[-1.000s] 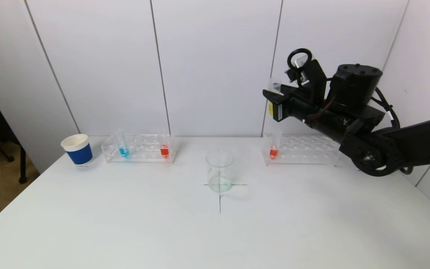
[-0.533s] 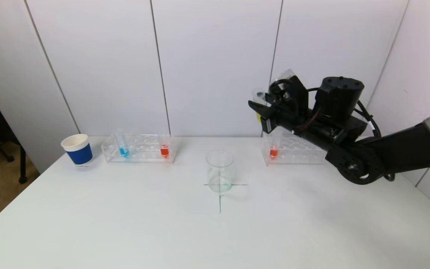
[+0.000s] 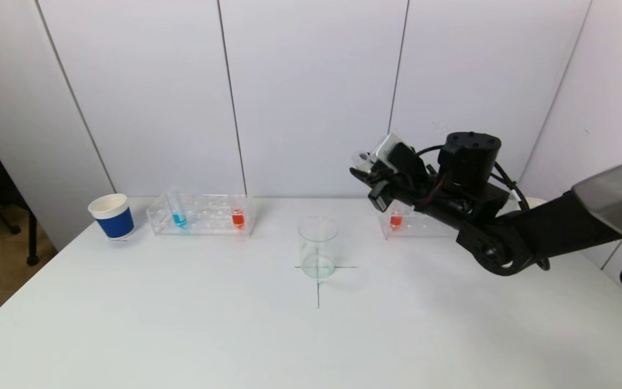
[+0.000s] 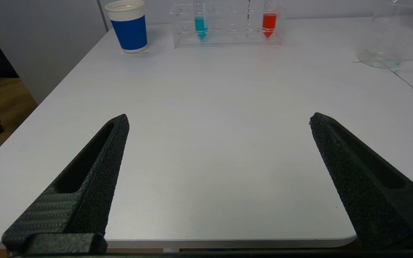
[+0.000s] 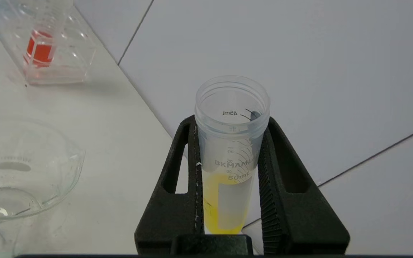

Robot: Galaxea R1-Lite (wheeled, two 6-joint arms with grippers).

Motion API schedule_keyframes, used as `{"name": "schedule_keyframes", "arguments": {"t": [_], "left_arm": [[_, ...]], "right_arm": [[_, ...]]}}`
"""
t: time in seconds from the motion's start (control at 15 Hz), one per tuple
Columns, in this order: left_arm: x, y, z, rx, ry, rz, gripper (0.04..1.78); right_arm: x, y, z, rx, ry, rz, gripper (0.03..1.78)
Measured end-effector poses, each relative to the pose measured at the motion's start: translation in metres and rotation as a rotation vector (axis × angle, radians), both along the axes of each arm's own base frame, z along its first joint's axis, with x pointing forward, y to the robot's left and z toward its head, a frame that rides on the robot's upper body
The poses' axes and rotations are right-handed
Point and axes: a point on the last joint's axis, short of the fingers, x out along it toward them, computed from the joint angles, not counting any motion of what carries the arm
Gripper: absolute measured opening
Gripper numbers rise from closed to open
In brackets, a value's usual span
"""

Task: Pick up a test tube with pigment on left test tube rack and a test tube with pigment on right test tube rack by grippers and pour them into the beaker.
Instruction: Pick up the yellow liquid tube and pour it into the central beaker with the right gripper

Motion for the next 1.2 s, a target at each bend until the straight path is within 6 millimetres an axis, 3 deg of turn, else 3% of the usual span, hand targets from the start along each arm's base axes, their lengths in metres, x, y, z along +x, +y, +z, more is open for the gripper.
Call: {"name": "schedule_keyframes", "arguments": {"t": [1.2], "left_arm": [[0.000, 0.000, 0.000, 0.000, 0.000, 0.000, 1.76]], "right_arm": [[0.006, 0.028, -0.027, -0.257, -0.214, 0.121, 0.49]]}}
